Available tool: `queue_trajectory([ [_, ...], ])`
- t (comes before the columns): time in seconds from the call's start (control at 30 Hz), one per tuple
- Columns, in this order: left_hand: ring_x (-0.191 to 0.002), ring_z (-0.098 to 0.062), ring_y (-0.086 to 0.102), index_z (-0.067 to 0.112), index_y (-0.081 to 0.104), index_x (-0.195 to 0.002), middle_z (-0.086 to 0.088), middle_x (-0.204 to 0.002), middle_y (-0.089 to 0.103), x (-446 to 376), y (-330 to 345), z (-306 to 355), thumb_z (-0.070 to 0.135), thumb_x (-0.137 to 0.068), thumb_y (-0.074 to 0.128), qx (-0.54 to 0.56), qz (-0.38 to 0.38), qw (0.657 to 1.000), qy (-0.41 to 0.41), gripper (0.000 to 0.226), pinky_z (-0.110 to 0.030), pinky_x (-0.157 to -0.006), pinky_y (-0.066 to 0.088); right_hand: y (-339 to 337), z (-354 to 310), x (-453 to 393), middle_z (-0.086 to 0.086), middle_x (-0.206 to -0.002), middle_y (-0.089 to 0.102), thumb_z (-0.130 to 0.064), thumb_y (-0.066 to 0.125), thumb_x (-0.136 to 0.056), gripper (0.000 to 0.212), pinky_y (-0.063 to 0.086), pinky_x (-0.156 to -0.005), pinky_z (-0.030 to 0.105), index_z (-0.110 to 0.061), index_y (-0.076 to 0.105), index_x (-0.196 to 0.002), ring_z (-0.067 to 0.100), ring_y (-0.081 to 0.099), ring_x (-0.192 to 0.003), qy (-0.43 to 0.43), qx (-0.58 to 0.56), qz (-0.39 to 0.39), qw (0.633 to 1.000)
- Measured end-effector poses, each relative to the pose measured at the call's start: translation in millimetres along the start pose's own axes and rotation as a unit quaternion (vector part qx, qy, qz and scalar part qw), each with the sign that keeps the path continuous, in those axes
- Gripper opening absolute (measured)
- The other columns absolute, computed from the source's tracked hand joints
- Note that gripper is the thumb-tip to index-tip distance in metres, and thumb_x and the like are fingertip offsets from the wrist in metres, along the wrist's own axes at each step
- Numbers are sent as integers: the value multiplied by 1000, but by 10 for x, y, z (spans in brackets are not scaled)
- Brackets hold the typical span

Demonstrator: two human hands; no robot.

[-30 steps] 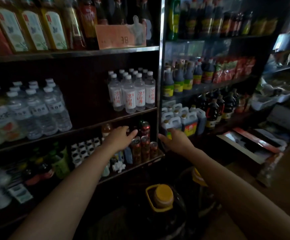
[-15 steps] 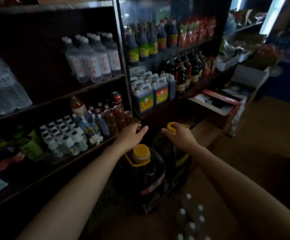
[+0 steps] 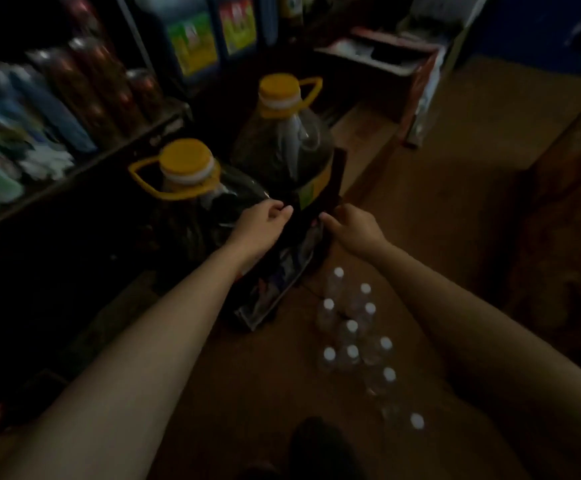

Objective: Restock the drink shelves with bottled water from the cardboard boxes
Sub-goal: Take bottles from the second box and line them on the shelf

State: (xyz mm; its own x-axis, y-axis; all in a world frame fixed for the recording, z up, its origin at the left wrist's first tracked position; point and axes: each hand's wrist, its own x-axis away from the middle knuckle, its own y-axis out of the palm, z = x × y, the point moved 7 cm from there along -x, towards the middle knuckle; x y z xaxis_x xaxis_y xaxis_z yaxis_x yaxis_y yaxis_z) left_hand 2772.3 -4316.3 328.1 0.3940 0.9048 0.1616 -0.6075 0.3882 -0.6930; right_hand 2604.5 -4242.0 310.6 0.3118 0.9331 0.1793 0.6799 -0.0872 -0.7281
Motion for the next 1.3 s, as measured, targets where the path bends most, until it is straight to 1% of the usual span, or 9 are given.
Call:
queue_trajectory([
  [0.07, -111, -19, 57, 16, 56, -129, -2, -122, 61, -113, 483, -320, 45, -95, 48, -8, -15, 1000, 8, 45, -27, -87, 45, 288, 412, -21, 16, -102, 62, -45, 46, -98, 46, 48, -70, 39, -2, 56, -110, 29, 59, -88, 17, -6, -1, 1000],
  [0.27, -112, -19, 56, 17, 50, -133, -2, -126, 58, -408, 1911, -1181, 37, -94, 55, 1, -101, 995, -9, 45, -28, -86, 46, 1128, 1581, -183, 12, -117, 60, -45, 48, -97, 48, 49, -85, 36, -4, 54, -122, 26, 58, -105, 48, 1, 16, 999],
  [0.47, -125, -22, 48, 17, 37, -143, -5, -141, 47, -522, 3056, -1853, 22, -83, 71, 3, -206, 978, -23, 69, -27, -93, 42, 1775, 2443, -364, 8, -118, 61, -45, 47, -97, 50, 40, -80, 25, -7, 52, -129, 18, 57, -104, 69, -17, 25, 997],
  [0.63, -133, -23, 40, 24, 30, -146, -5, -147, 39, -603, 3592, -2189, 11, -82, 70, 12, -207, 978, -25, 77, -36, -105, 39, 2055, 2754, -366, 6, -113, 63, -41, 49, -98, 41, 39, -76, 25, -9, 56, -123, 7, 48, -88, 53, -20, 47, 997],
  [0.77, -132, -22, 42, 22, 35, -144, -5, -145, 43, -655, 3820, -2222, 8, -88, 61, 97, -206, 973, -26, 63, -33, -101, 38, 2124, 2818, -328, -3, -99, 58, -40, 50, -97, 38, 45, -78, 26, -10, 58, -119, 8, 55, -88, 51, -52, 53, 996],
  [0.93, -114, -18, 56, 13, 55, -127, -2, -120, 60, -792, 3889, -2314, 5, -85, 65, 158, -207, 964, -47, 44, -20, -74, 46, 2177, 2903, -303, 1, -107, 61, -45, 55, -93, 47, 43, -73, 23, -9, 55, -123, 5, 52, -87, 65, -82, 77, 992],
  [1.13, -113, -14, 57, 16, 58, -122, 0, -120, 62, -737, 3800, -2368, 9, -80, 70, 186, -196, 963, 0, 44, -23, -83, 48, 2217, 3006, -229, 5, -116, 63, -50, 58, -89, 52, 50, -85, 32, -11, 54, -124, 10, 55, -94, 66, -77, 78, 992],
  [1.23, -109, -13, 57, 18, 59, -115, 2, -116, 62, -734, 3500, -2163, 11, -82, 70, 202, -184, 961, 38, 36, -31, -89, 49, 2131, 2944, -186, 5, -125, 60, -49, 60, -88, 56, 46, -84, 27, -13, 51, -130, 7, 52, -100, 58, -96, 72, 991],
  [1.3, -102, -5, 58, 22, 60, -109, 9, -108, 62, -728, 3241, -1965, 13, -83, 69, 209, -184, 958, 61, 29, -25, -82, 49, 2070, 2835, -163, 4, -130, 56, -49, 64, -85, 62, 44, -81, 24, -14, 48, -133, 7, 50, -103, 51, -107, 59, 991],
])
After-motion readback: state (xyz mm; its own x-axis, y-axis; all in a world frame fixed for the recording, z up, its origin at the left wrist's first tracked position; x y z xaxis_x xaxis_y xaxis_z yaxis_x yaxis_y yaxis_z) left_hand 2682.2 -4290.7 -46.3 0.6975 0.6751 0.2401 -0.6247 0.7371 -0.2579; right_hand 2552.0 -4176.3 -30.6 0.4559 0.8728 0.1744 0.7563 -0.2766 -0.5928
